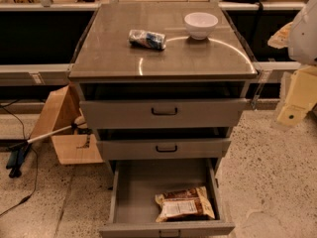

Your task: Pick brown chip bag from bottom drawer and place on counter

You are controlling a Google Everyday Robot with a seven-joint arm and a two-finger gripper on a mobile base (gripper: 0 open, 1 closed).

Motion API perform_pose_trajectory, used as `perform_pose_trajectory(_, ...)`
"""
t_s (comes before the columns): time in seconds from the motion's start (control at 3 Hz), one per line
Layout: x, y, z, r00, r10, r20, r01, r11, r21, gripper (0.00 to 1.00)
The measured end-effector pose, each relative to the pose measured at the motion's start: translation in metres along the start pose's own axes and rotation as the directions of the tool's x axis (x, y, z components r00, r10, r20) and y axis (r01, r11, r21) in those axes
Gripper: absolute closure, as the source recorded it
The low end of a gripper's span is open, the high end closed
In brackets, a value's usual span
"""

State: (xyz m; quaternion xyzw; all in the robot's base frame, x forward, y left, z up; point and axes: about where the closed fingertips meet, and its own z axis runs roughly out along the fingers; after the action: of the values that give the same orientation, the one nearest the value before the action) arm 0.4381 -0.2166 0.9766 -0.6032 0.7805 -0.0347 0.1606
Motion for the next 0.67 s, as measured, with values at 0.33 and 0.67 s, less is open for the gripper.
perform_pose_trajectory(0.33,0.0,0.0,-0.001,1.0,0.0,0.007,0.0,1.0,0.006,0.0)
perform_pose_trajectory(0.67,0.021,0.013,0.039,0.997,0.061,0.047,-0.058,0.997,-0.051,0.0)
